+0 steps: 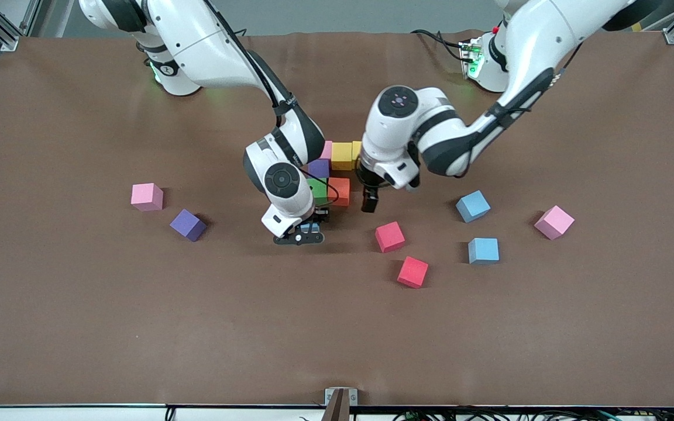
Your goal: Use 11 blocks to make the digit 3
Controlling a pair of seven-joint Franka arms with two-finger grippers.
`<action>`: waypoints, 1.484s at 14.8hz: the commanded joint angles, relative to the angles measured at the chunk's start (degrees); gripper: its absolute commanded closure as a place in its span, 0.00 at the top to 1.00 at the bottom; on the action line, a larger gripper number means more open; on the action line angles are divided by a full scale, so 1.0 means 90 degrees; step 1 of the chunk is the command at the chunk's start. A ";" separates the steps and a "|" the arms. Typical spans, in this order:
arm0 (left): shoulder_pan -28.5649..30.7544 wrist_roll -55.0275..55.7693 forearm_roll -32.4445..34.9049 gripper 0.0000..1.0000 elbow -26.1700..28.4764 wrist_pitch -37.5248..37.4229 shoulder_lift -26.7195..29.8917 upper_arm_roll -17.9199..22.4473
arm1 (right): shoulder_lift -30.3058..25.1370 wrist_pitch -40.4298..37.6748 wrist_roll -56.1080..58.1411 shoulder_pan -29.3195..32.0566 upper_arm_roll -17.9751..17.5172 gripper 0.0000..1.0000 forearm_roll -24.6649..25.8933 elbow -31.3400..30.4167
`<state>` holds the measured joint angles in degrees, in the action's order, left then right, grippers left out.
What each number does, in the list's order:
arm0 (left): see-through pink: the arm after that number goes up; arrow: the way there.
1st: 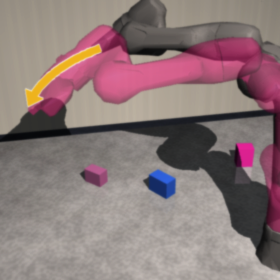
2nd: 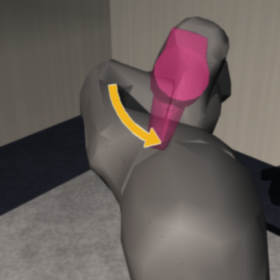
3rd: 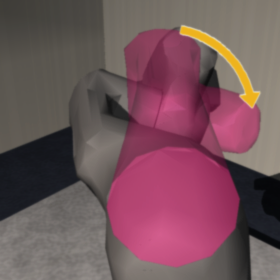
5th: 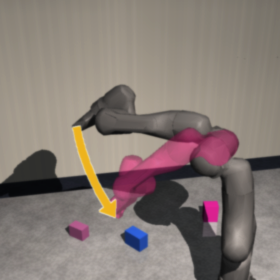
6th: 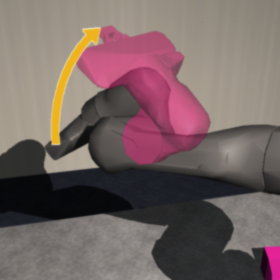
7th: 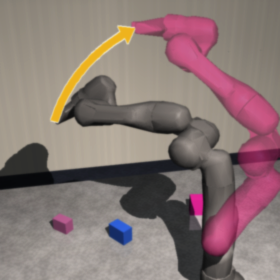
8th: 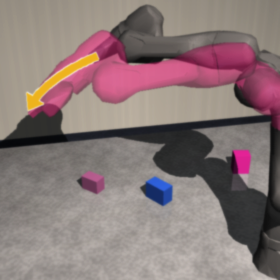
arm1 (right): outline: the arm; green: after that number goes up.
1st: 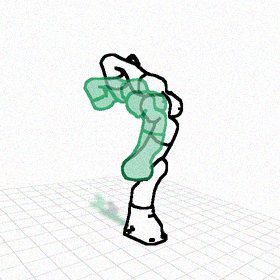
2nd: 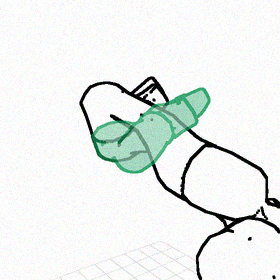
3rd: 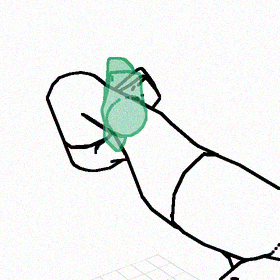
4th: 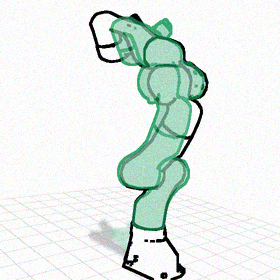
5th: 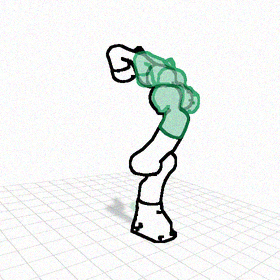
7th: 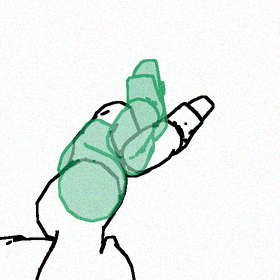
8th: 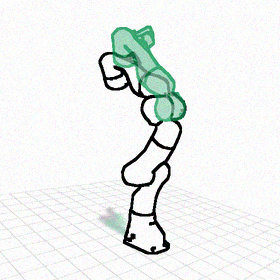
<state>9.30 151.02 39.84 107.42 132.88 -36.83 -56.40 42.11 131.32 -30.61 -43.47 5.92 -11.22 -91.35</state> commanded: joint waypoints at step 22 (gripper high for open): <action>-0.1063 -0.6223 -0.0345 1.00 -0.1574 -0.0194 -0.1259 0.1774 | -0.0167 0.0213 -0.0486 -0.0423 -0.0042 0.31 -0.0111 -0.0611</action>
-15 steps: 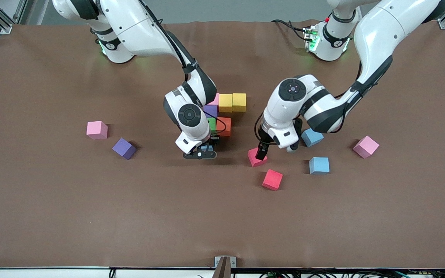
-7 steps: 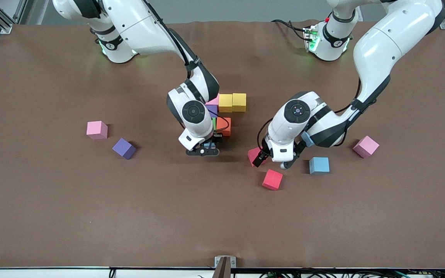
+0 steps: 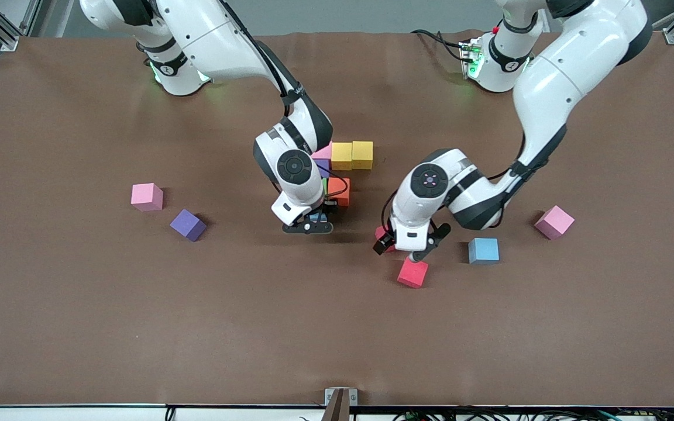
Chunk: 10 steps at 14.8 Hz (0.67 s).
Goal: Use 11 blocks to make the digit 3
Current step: 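Grasp the pink cube with the left gripper while the right gripper releases cyan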
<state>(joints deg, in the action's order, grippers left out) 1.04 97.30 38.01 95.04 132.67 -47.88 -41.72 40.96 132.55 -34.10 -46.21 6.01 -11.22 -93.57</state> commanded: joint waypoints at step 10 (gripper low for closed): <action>-0.0096 -0.0508 -0.0609 0.14 -0.0189 -0.0570 0.0006 0.0134 | -0.0040 0.0076 -0.0117 -0.0149 -0.0053 0.31 -0.0111 -0.0355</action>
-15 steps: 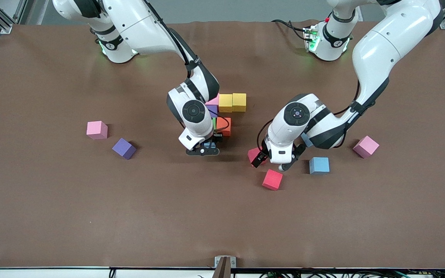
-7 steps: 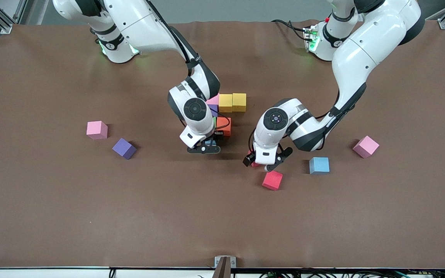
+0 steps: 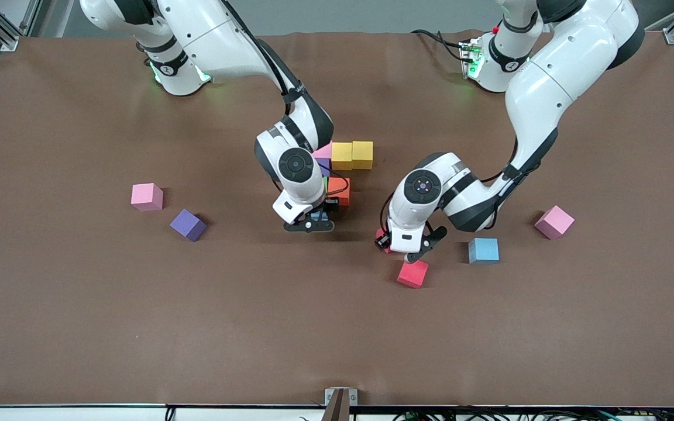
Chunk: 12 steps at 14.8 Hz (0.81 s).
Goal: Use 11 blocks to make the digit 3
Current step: 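Grasp the pink cube with the left gripper while the right gripper releases cyan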
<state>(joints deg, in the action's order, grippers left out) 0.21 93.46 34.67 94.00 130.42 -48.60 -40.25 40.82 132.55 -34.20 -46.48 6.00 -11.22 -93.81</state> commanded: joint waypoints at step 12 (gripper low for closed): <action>0.0075 0.4905 -0.0376 0.14 0.0591 -0.0946 0.0576 -0.0577 | -0.0169 -0.0273 -0.0224 0.0008 -0.0052 1.00 -0.0111 -0.0096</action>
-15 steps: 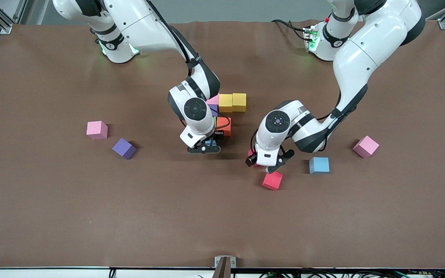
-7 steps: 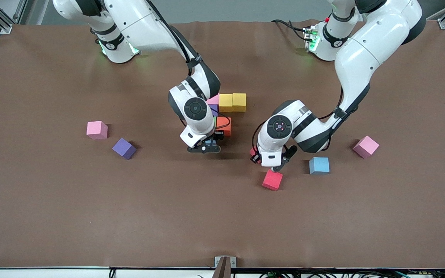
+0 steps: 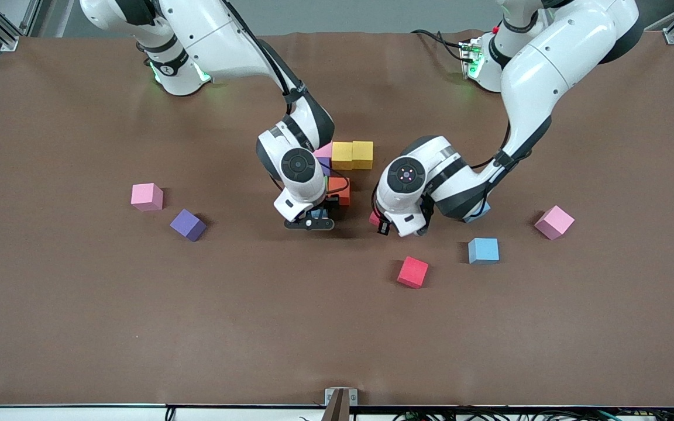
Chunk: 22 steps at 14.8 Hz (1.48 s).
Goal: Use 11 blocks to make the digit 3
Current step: 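Carry the pink cube with the left gripper while the right gripper reaches purple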
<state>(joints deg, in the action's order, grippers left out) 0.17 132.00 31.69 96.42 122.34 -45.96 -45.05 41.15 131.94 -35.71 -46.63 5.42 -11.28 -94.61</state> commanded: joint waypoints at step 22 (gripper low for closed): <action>-0.0448 0.4395 0.0999 0.15 0.0986 0.0714 0.0224 -0.0210 | -0.2667 -0.1422 0.8632 0.3481 0.0062 1.00 0.0862 -0.1877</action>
<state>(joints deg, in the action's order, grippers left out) -3.31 159.74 36.48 103.48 127.47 -44.94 -46.96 21.50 113.21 34.48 -17.21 7.05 -4.92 -103.17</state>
